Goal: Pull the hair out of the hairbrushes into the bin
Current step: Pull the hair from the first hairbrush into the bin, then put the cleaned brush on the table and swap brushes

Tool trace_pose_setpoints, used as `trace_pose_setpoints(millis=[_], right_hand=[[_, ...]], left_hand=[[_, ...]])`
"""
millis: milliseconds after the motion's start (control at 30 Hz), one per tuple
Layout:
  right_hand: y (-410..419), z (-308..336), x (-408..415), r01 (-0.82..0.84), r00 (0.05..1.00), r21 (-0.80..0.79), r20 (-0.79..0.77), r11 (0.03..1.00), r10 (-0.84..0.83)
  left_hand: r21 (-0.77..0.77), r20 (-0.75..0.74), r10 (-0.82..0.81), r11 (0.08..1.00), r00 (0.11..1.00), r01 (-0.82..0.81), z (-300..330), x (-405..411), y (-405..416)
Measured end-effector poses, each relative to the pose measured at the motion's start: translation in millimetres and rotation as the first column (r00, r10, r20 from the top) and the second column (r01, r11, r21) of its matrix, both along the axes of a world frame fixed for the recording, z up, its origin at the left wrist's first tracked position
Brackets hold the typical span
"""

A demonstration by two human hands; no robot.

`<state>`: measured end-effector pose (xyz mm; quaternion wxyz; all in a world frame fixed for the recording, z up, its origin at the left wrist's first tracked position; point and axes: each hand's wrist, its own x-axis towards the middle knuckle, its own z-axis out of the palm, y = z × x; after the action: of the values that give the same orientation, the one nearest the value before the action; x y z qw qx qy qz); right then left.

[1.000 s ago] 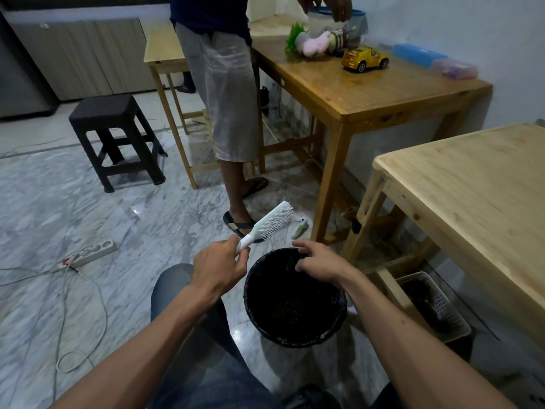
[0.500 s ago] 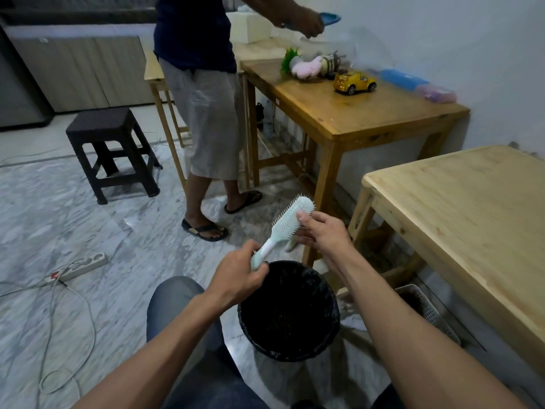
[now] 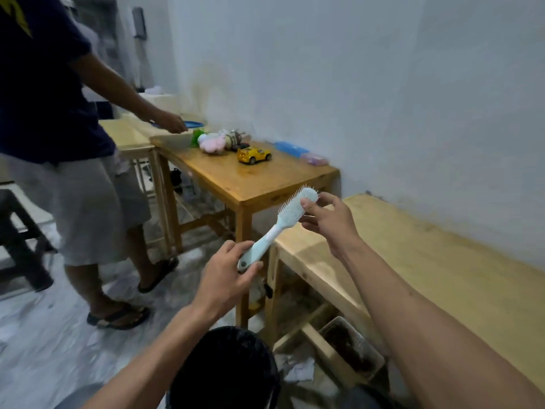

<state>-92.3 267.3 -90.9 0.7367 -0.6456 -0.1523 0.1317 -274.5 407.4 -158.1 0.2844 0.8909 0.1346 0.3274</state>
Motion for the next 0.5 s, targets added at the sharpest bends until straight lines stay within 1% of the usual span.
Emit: trace_pose_setpoints(millis=[133, 200, 267, 367, 500], right_hand=[[-65, 22, 35, 0.141, 0.990, -0.015, 0.003, 0.990, -0.141], [-98, 28, 53, 0.204, 0.979, -0.031, -0.011, 0.978, -0.204], [-131, 29, 72, 0.262, 0.964, -0.073, -0.031, 0.962, -0.265], [-175, 19, 108, 0.347, 0.929, -0.148, -0.081, 0.926, -0.362], [-215, -2, 158, 0.432, 0.875, -0.247, -0.118, 0.867, -0.470]], left_hand=[[0.046, 0.008, -0.118, 0.992, 0.993, 0.117, 21, 54, -48], [0.019, 0.009, -0.184, 0.983, 0.983, 0.184, 25, 81, -75], [0.002, -0.023, -0.255, 0.967, 0.967, 0.255, 26, 107, -102], [0.067, -0.081, -0.337, 0.937, 0.938, 0.342, 21, 148, -134], [0.083, -0.213, -0.439, 0.882, 0.873, 0.464, 13, 200, -167]])
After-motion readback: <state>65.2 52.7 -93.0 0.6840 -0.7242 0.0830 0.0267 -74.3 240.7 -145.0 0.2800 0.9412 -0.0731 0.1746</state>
